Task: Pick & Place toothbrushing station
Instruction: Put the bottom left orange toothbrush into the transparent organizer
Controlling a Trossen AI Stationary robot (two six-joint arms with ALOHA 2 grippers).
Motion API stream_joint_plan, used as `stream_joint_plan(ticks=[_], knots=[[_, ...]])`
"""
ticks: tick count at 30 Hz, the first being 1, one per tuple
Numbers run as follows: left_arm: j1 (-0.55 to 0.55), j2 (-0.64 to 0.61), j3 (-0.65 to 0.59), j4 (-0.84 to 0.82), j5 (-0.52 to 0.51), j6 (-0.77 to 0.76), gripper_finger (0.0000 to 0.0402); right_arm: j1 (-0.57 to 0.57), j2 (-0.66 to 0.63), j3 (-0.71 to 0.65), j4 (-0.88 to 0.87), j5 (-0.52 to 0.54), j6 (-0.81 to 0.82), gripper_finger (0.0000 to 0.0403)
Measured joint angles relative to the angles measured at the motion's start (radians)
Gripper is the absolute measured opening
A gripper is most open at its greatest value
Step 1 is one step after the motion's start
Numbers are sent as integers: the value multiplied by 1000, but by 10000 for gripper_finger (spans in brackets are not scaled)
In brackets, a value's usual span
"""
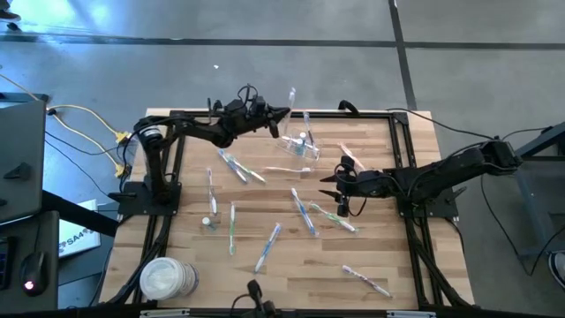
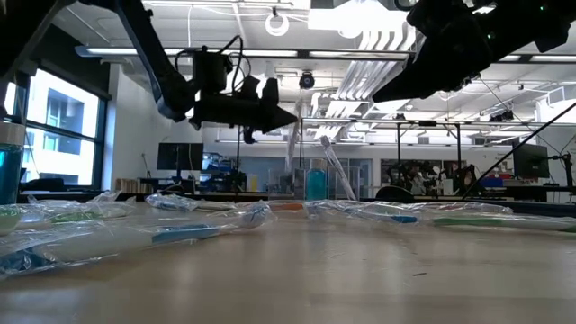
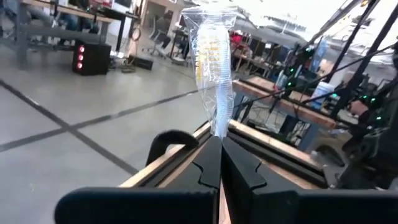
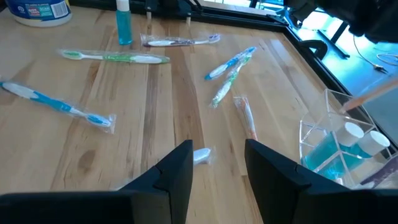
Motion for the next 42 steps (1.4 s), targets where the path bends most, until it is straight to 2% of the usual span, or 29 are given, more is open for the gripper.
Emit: stream_joint_plan(ticks=[9,28,42], knots=[[0,31,26,3,0,-7,0,0,0,0,-4,0,0,138],[0,31,27,-138,0,30,1,0,0,0,-5,-3,3,138],[0,31,26,-178,0,30,55,0,0,0,-12,-3,4,138]])
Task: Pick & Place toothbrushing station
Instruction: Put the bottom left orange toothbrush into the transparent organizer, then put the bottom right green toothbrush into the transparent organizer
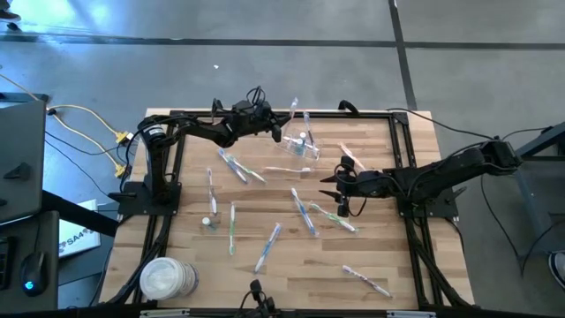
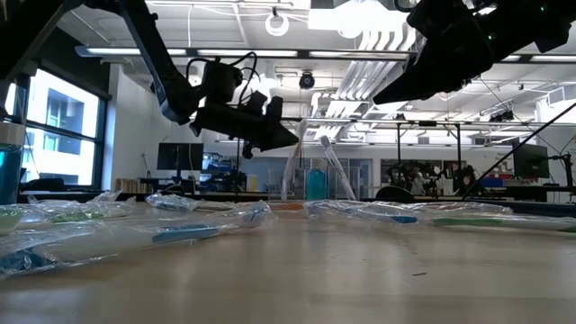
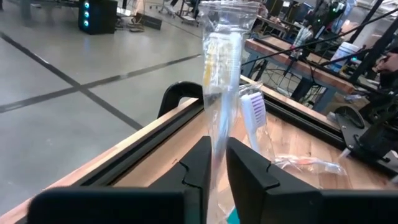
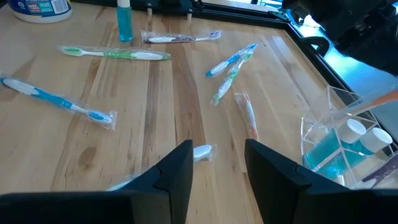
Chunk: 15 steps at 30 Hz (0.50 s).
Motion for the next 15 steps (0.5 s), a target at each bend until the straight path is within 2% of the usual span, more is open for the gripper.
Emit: stream_joint_plan(ticks=[8,15], knots=[[-1,0,0,-21,-1,-7,97,0,0,0,0,0,0,138],[-22,-3,0,-5,-10,5,107,0,0,0,-28,0,0,138]])
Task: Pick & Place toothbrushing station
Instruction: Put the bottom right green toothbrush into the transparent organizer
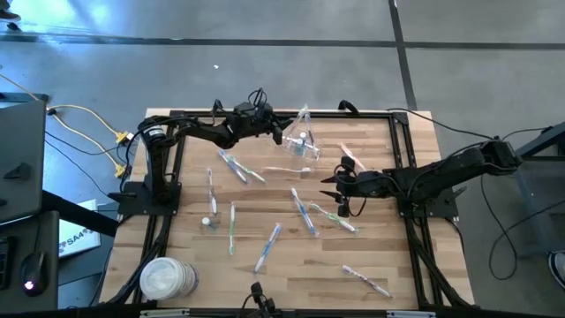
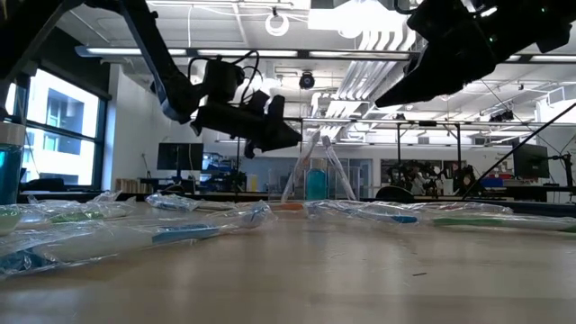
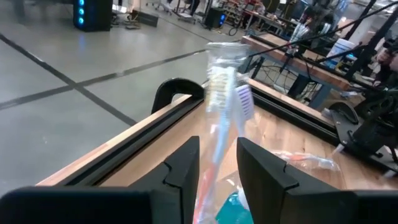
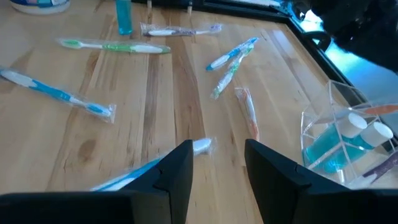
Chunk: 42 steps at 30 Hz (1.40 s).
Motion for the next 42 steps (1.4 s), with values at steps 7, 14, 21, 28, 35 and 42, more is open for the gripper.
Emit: stream_joint_plan(ticks=[7,14,21,28,35,42], knots=[[-28,-32,-1,19,-16,122,107,0,0,0,-33,0,23,138],[-87,-173,-1,-53,-24,276,107,0,-1,0,-90,15,79,138],[-180,-399,0,-377,-24,443,107,0,-57,0,-257,209,236,138],[-282,-599,0,-777,-25,465,107,0,-60,0,-285,-9,312,138],[-388,-677,0,-937,-28,435,107,46,-57,0,-301,-91,236,138],[-444,-667,-1,-961,-32,433,107,101,-14,0,-272,-110,223,138]])
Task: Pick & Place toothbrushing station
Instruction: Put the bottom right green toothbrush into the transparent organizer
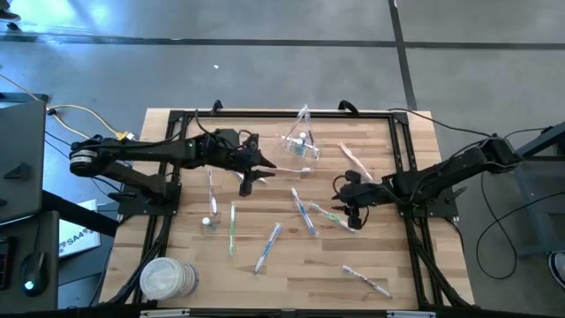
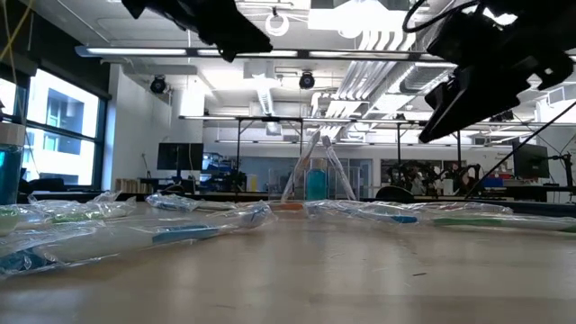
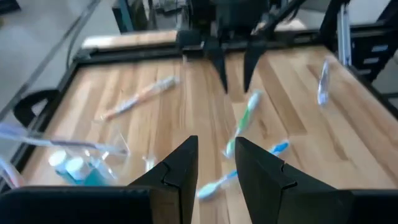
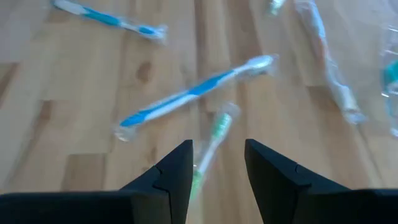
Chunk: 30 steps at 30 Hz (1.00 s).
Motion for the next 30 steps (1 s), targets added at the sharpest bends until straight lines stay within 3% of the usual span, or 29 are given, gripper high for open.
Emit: stream_joint_plan(ticks=[9,18,23,30], knots=[[1,0,-1,-51,-98,-48,107,35,12,19,20,-73,65,138],[1,0,-1,-44,-103,-66,107,33,208,18,25,-42,141,141],[1,0,-1,-48,-103,-68,107,10,296,19,78,-49,184,167],[1,0,-1,-50,-103,-68,107,-29,341,20,92,-147,237,228]])
